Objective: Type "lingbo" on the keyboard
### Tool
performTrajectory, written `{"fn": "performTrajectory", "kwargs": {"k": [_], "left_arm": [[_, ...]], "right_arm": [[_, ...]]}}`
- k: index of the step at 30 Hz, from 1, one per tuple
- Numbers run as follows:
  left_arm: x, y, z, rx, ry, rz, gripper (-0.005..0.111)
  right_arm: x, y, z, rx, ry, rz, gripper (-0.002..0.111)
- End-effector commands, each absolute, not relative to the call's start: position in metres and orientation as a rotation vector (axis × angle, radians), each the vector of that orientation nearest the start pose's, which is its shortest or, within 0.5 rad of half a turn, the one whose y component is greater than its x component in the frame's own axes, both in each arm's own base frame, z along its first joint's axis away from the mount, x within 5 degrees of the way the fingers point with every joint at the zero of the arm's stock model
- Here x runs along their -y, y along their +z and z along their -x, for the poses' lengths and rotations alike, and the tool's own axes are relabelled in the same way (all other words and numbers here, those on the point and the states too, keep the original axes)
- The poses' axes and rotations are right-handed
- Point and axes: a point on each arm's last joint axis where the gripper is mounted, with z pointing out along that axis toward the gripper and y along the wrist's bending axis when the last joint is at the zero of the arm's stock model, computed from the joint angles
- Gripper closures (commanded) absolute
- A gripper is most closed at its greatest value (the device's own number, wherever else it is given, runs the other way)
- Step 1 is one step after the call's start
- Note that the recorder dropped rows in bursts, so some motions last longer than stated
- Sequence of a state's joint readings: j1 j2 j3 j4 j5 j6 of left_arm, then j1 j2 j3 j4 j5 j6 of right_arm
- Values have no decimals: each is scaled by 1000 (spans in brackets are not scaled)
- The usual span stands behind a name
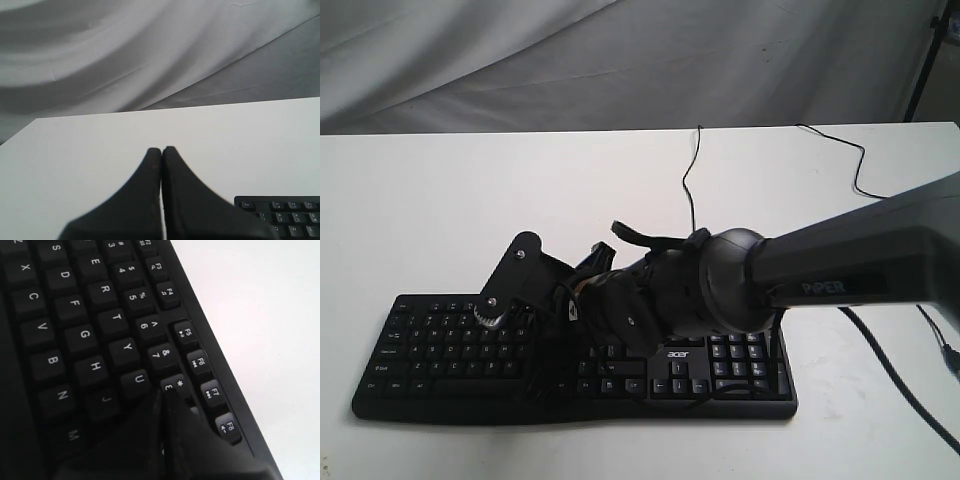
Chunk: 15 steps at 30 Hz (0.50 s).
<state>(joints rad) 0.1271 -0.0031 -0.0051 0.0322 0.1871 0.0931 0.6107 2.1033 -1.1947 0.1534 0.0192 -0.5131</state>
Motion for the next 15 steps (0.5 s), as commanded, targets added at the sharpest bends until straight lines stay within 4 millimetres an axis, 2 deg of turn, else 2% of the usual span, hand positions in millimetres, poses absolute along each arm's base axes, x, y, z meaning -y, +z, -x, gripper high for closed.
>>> {"fn": "performTrajectory", "kwargs": {"k": [1, 15], "left_arm": [[-7, 197, -56, -1670, 190, 6, 106], [-7, 197, -56, -1670, 190, 6, 106]], "right_arm": [[-243, 113, -350, -2120, 111, 1134, 108], [-242, 112, -348, -2138, 112, 1145, 108]]}}
